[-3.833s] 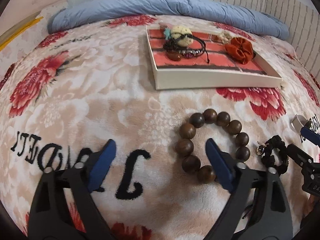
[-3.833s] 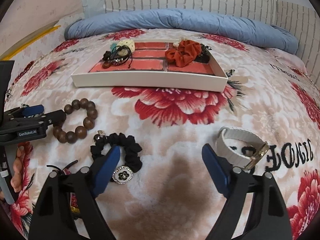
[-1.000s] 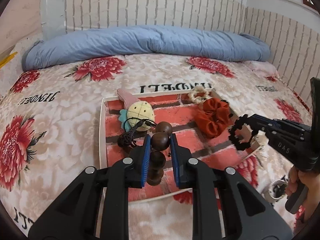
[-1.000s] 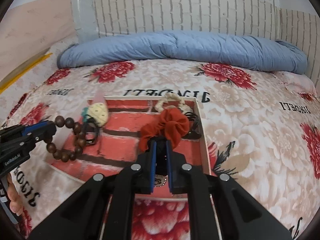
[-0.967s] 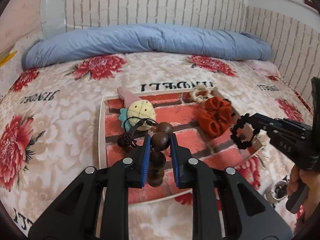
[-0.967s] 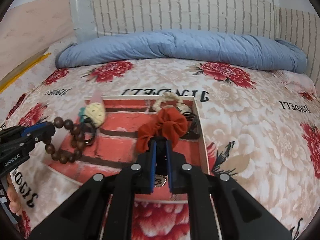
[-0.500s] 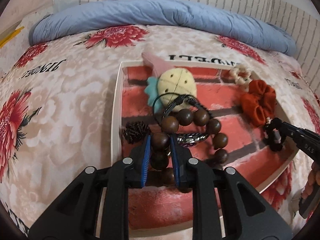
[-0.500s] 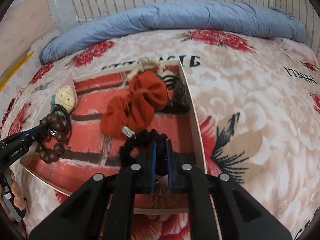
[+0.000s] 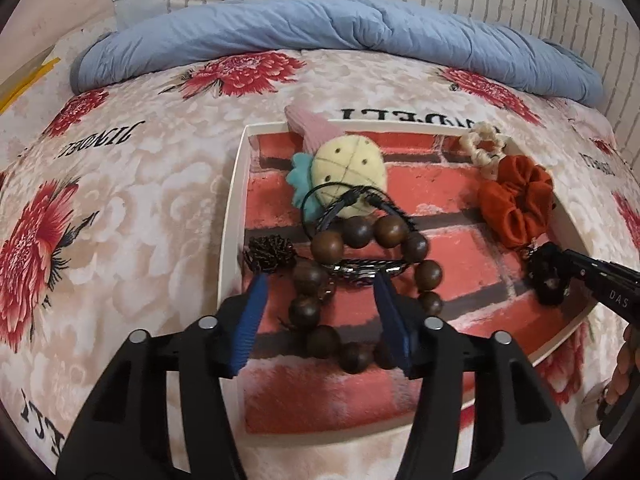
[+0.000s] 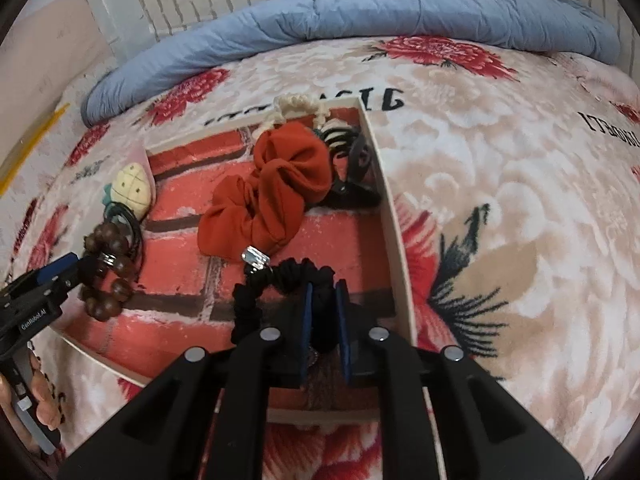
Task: Organize jewelry
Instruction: 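Carry both items into the tray and open both tools to release them, then move the left tool to the rainbow claw clip while the right approaches the white-strap watch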
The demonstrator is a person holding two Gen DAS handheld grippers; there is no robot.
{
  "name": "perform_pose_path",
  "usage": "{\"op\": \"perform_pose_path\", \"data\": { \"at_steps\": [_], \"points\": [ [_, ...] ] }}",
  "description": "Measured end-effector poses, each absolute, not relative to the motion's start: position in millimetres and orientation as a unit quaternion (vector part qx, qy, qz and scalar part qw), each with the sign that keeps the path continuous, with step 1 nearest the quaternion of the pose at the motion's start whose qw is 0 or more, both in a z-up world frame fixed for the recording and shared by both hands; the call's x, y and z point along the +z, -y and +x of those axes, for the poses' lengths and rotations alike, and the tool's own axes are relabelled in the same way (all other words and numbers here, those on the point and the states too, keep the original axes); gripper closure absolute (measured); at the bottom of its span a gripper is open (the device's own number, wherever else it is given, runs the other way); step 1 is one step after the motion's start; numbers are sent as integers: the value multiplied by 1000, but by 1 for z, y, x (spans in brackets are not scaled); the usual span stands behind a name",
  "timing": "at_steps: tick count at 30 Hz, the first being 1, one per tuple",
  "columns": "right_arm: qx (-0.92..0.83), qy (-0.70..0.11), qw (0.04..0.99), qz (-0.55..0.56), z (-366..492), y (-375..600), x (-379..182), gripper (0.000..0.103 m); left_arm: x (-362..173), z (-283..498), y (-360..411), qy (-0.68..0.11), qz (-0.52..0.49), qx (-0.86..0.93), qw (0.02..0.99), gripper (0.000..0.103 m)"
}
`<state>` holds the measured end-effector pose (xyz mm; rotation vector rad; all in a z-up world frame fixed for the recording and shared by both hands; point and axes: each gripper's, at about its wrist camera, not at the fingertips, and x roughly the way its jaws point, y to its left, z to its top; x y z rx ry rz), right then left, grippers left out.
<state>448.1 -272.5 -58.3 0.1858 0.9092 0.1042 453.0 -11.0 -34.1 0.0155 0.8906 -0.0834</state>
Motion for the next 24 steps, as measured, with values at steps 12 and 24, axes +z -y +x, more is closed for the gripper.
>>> {"op": "perform_pose_path", "data": {
  "at_steps": [12,24],
  "points": [
    [31,-378,922,80,378,308,-16,32,6,390,32,-386,-4,-46,921,13],
    [-20,-343,938,53,290,326,-7,6,28,305,36,-364,-10,-55,930,5]
  ]
}}
